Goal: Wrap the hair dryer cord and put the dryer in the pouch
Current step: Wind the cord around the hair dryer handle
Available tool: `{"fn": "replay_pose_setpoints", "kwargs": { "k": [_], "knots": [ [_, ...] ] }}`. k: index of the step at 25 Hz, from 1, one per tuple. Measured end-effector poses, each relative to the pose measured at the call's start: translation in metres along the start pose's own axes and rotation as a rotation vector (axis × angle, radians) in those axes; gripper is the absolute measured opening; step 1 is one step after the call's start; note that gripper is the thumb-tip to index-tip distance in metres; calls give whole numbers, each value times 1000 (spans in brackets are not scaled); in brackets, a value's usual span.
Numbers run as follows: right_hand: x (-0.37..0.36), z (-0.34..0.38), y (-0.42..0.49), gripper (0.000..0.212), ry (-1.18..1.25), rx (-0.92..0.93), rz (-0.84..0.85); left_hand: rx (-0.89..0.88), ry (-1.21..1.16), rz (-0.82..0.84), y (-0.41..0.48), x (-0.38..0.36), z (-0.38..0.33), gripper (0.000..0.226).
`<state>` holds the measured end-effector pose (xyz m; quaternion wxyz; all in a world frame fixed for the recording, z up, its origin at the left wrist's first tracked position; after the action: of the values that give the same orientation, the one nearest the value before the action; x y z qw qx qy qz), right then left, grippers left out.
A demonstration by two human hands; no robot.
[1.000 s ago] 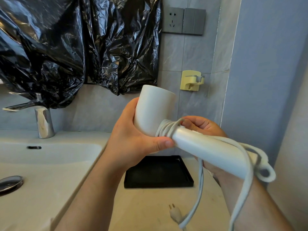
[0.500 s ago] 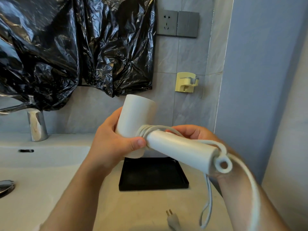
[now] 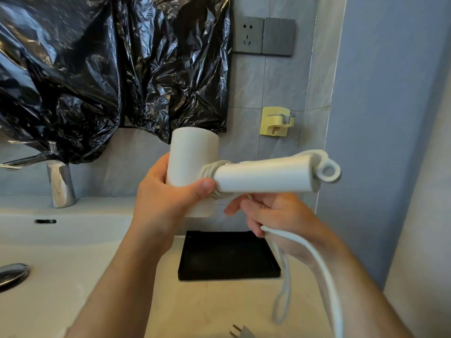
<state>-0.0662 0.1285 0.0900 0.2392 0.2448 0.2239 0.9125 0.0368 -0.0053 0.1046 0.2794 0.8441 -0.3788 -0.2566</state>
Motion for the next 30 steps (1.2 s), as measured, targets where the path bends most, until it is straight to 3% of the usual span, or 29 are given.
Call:
{"fn": "replay_pose_setpoints", "kwargs": {
  "k": [4, 8, 12, 16, 19, 21, 24, 26, 30],
  "knots": [
    [-16, -11, 6, 30, -205, -67, -22, -110, 268, -285, -8, 19, -18, 74],
    [-16, -10, 3, 11, -594, -105, -17, -161, 551, -478, -18, 36, -28, 91],
    [-16, -2, 2, 17, -731, -75, -105, -195, 702, -495, -23, 28, -34, 117],
    [-13, 8, -1, 23, -896, -22, -147, -237, 827, -440, -23, 14, -31, 127],
    [-7, 12, -3, 22, -937, -73, -133, -236, 791, -447, -24, 15, -29, 126],
    [-3, 11, -4, 9, -785, -113, -94, -223, 675, -500, -23, 25, -30, 120],
    [-5, -6, -8, 28, -563, -214, 29, -250, 466, -601, -23, 49, -37, 104],
    [-6, -11, -8, 31, -537, -225, 45, -289, 408, -643, -25, 60, -45, 97],
    [0, -21, -1, 44, -852, -230, -17, -296, 479, -654, -27, 61, -49, 106]
  ]
}}
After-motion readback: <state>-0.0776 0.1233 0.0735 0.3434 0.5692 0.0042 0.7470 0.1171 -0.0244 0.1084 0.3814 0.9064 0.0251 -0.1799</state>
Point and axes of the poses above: each hand's wrist, its own y-axis towards the middle knuckle, its own x-axis out of the back of the hand, z = x × y, the point moved 10 cm from there along y, towards the middle knuckle, and after that the axes turned 8 degrees about -y, right-handed, at the moved point
